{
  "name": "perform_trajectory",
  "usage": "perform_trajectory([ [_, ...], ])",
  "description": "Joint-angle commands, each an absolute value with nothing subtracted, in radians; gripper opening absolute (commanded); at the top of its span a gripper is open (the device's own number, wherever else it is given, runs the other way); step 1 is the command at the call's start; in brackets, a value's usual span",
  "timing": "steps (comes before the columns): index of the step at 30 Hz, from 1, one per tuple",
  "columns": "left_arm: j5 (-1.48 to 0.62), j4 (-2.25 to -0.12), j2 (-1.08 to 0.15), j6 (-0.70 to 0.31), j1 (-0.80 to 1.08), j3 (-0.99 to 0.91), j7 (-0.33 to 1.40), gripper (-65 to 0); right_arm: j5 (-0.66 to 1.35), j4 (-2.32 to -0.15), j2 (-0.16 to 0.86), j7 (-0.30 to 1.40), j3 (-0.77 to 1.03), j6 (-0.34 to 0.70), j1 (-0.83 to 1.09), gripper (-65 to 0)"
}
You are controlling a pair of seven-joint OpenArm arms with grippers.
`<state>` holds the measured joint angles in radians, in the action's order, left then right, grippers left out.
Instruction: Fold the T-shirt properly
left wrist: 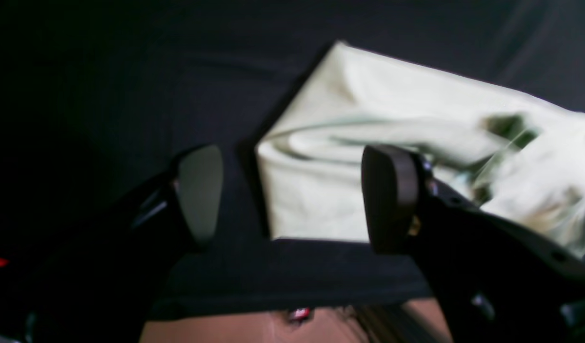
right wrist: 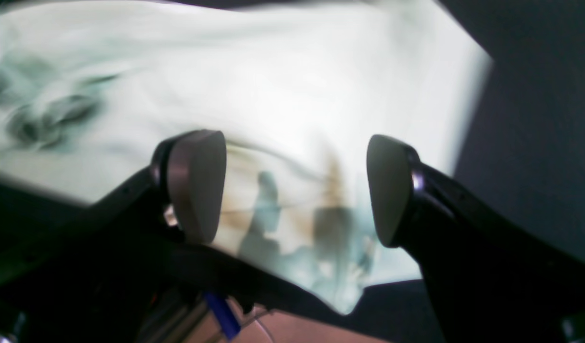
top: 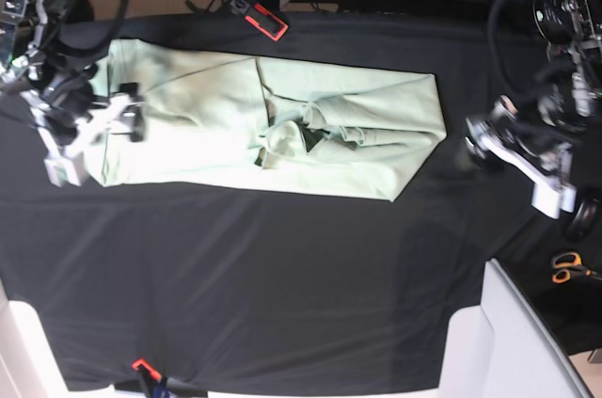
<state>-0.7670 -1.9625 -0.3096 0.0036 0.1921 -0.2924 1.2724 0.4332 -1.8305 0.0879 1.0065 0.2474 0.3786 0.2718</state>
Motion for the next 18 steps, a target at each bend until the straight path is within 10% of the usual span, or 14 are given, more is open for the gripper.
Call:
perform_trajectory([
  [1,-0.766,-1.979,-0.308,0.010,0.163,-0.355,1.283,-20.8,0.444,-1.876,0.104,1.012,0.213,0.390,0.269,-21.0],
  [6,-0.768,-1.995,-0.223,0.010,0.082,-0.533,1.386,-31.1,0.441,-1.933,0.133,1.035,-0.004,0.383,0.259,-21.0],
  [11,-0.769,-2.008,-0.171,0.008,0.071,-0.736,1.396,-65.0,0.440,-1.910,0.137,1.038,-0.122,0.381,0.216,-21.0],
  [18,-0.760,-1.998,-0.306,0.004,0.108,-1.023,1.396,-65.0,0.440,-1.911,0.137,1.033,-0.268,0.380,0.239,-21.0],
])
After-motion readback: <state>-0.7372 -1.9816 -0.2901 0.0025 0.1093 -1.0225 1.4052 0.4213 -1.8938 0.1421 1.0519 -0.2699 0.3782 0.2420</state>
